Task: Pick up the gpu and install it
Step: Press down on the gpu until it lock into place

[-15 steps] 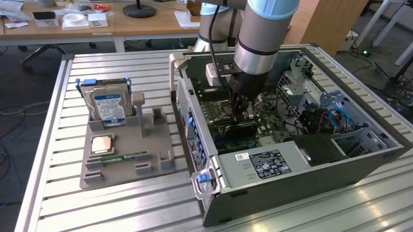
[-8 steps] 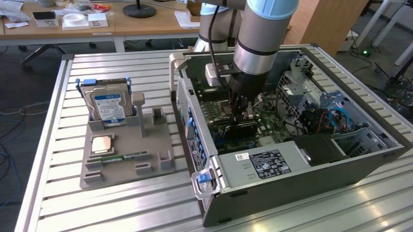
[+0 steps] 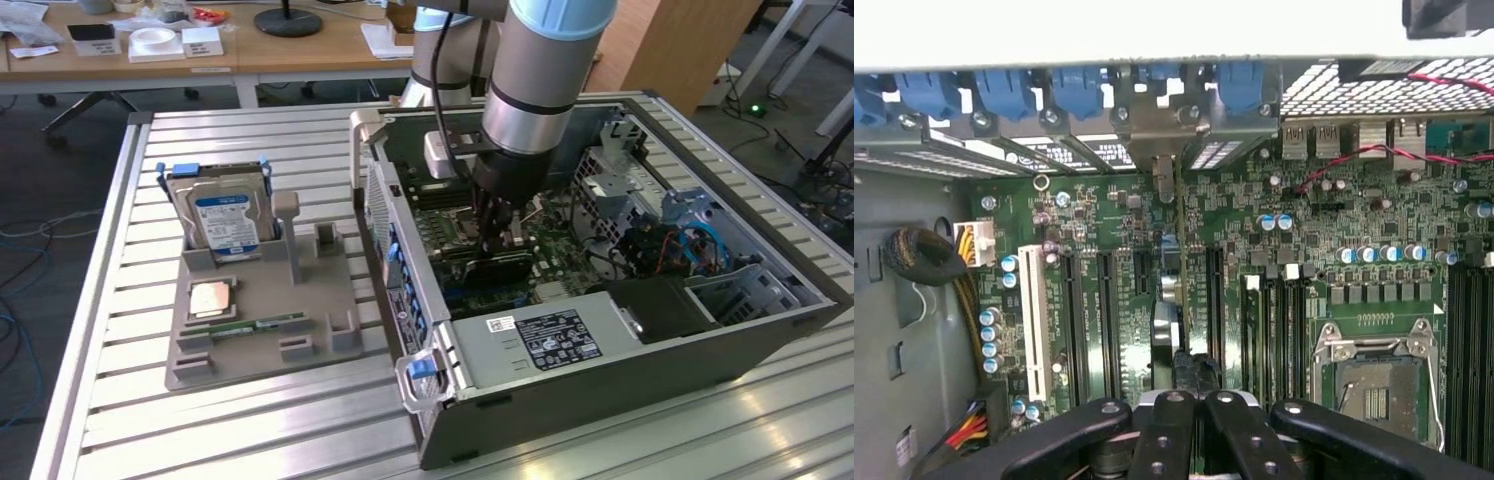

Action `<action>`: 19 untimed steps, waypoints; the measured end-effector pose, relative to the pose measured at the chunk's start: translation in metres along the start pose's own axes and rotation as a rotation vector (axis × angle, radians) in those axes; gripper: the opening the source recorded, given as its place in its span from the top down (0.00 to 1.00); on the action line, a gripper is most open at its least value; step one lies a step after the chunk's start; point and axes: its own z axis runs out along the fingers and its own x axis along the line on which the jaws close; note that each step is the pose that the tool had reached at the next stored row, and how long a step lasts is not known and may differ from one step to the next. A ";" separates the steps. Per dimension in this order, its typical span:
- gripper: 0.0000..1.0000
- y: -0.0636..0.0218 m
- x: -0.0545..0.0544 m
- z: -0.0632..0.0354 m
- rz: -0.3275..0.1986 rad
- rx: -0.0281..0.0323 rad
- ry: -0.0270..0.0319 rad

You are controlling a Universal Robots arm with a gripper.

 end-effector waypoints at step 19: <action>0.89 -0.0003 -0.001 -0.0437 0.000 0.0015 -0.0033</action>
